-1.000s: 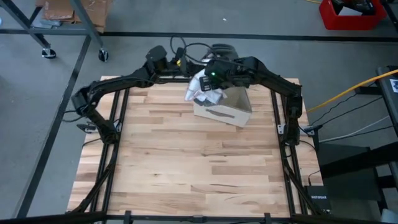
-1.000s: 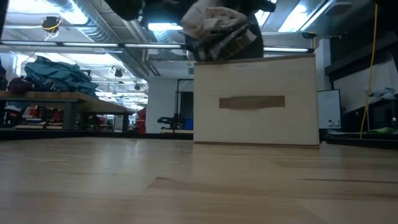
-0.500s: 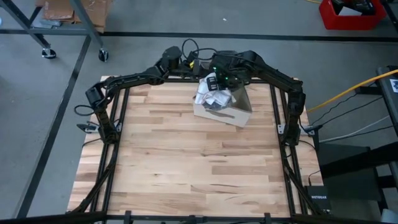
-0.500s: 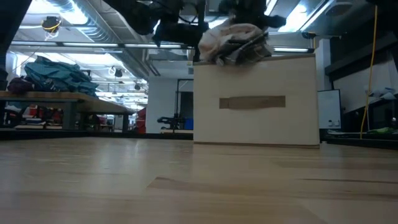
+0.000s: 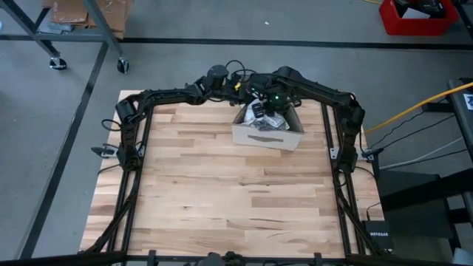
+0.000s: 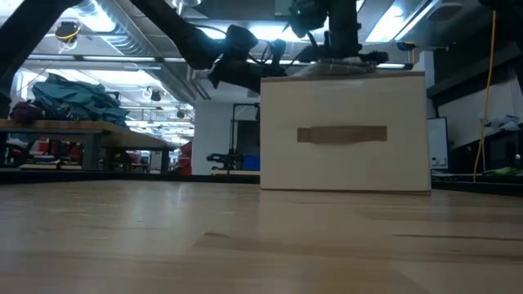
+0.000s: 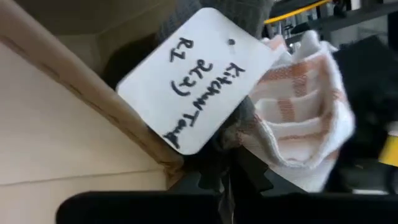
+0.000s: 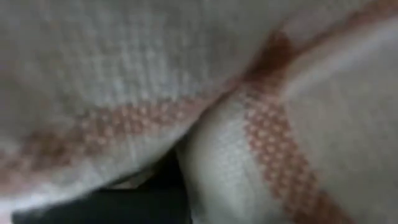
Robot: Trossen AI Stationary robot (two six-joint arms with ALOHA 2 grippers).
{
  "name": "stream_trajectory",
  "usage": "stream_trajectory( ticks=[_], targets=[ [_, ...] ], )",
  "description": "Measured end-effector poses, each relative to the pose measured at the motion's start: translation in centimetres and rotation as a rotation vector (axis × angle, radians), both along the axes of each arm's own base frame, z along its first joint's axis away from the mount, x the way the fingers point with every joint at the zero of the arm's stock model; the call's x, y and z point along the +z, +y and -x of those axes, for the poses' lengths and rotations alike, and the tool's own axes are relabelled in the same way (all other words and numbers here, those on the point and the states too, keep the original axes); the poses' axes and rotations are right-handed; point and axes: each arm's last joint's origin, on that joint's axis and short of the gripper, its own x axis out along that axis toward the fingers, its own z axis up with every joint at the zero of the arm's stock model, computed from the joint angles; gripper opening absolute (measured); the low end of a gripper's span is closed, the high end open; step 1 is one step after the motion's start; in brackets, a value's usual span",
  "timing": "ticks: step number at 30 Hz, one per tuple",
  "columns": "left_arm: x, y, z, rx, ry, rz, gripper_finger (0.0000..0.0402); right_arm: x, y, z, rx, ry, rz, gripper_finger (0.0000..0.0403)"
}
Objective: Fold towel
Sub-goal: Put the stacked towels into the white laundry organizer
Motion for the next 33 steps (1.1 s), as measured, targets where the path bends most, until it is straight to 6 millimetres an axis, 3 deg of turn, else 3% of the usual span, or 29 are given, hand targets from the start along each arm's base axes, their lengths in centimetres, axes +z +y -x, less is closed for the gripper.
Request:
stream_trajectory(
  ticks=[10, 16, 21, 29, 33],
  targets=[
    [-1.6, 1.4, 0.1, 0.082, 0.041, 0.018, 0.0011, -2.9, -2.3, 0.4, 0.035, 0.011, 0.015, 0.0079],
    [-2.0, 1.8, 0.5, 0.099, 0.078, -0.025, 0.0027, -3.4, -2.3, 0.2, 0.04, 0.007, 0.015, 0.0096],
    [-1.8, 2.3, 0.7, 0.105, 0.056, -0.058, 0.0057, -3.4, -2.2, 0.2, 0.045, 0.021, 0.041, 0.0125],
    [-1.2, 3.5, 1.3, 0.135, -0.005, -0.105, 0.0142, -3.4, -2.2, 0.2, 0.048, 0.025, 0.04, 0.0199],
    [-0.7, 4.4, 1.7, 0.183, -0.061, -0.046, 0.0159, -3.5, -2.2, 0.2, 0.067, 0.034, 0.037, 0.0227]
  ],
)
